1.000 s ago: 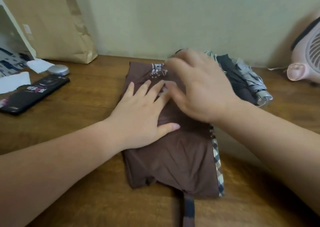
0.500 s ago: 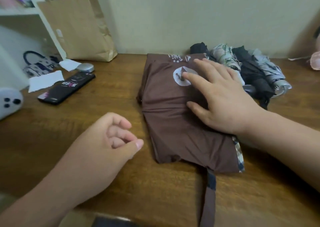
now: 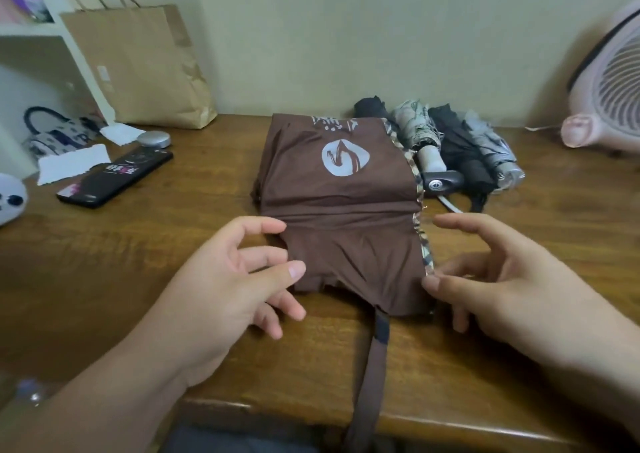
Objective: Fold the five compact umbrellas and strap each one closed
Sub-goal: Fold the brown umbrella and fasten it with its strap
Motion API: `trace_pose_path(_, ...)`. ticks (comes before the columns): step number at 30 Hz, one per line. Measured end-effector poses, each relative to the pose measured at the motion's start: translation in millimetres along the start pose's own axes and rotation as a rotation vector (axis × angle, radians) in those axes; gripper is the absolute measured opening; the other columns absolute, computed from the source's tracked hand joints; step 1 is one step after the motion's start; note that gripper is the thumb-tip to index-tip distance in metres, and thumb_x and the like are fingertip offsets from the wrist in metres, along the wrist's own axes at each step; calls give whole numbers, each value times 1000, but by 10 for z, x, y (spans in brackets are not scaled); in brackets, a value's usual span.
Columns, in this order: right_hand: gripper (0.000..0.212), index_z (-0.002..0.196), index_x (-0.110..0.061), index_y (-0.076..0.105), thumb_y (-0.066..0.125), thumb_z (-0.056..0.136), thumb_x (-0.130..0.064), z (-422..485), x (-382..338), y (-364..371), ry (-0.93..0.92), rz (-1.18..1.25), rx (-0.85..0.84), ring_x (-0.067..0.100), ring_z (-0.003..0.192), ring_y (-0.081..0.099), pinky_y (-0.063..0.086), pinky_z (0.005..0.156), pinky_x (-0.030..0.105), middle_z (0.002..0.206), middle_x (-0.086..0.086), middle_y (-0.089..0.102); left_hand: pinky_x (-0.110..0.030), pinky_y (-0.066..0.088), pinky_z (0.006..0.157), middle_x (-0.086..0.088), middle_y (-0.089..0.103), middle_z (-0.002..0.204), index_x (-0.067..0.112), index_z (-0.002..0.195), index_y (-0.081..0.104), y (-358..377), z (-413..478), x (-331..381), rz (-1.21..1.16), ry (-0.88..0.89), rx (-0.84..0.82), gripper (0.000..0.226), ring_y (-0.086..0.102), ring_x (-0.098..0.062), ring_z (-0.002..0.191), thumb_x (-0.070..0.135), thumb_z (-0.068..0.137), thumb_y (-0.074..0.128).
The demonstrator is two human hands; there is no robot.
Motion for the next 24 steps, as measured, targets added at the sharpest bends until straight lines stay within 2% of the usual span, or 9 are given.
trace_pose_path(3,68,126,-43,59,79,80,3,-104,0,93,-25,68,-3,26,47,61,49,46,28,81,14,72,-32,54,45,-4,67,113,33,125,56,103,3,43,133,17,-76,55,74,-32,66,5,84,77)
trace_pose_path(5,68,131,-45,57,74,86,3,-144,-2,158,-33,58,-27,27,43,59,47,47,26,75,14,71,-37,58,53,-7,71,103,30,125,57,134,9,82,199,69,-91,52,75,-35,69,0,87,74)
trace_pose_path(8,54,130,-35,61,65,93,4,-150,34,57,48,178,26,19,33,46,34,37,17,54,16,57,-46,62,69,-12,71,76,17,118,61,48,27,81,164,83,-63,39,76,-37,73,-5,88,71)
trace_pose_path(11,37,118,-26,70,61,96,2,-177,82,43,159,217,-19,15,31,40,25,34,16,52,18,55,-44,63,72,-14,71,72,11,108,67,-54,21,88,273,92,-89,26,76,-29,72,-7,89,69)
trace_pose_path(15,18,100,-14,73,62,97,-1,-249,53,85,178,37,-62,9,29,39,28,33,14,53,20,61,-21,47,54,0,71,76,33,108,67,-21,-65,129,590,159,-182,30,56,-10,55,10,90,75)
trace_pose_path(19,9,87,-18,75,69,94,-17,-245,10,78,139,-82,-10,10,28,39,29,34,14,46,13,59,-30,48,60,9,65,68,41,99,67,59,-116,186,822,304,-140,11,56,-5,56,48,89,67)
trace_pose_path(21,6,89,-23,75,70,93,-22,-229,-29,100,84,-130,22,11,31,42,33,37,14,43,7,57,-28,44,60,18,61,69,40,89,69,132,-165,289,945,457,-65,19,57,-4,67,57,87,59)
trace_pose_path(22,6,93,-25,74,70,94,-21,-225,-51,109,63,-131,39,12,32,44,35,38,14,43,5,58,-25,42,61,22,61,73,41,89,69,153,-187,324,923,499,-26,18,57,-3,70,56,86,61)
trace_pose_path(24,15,99,-28,73,68,95,-14,-237,-38,97,44,-122,71,11,34,48,37,41,14,46,5,61,-23,46,65,25,66,80,41,96,69,113,-191,273,703,427,34,17,59,-3,69,48,82,73)
Point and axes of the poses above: each hand's wrist, its own z-axis towards the middle knuckle, its own y-axis out of the palm, x = y × z, the point moved 8 cm from there along z, towards the middle knuckle
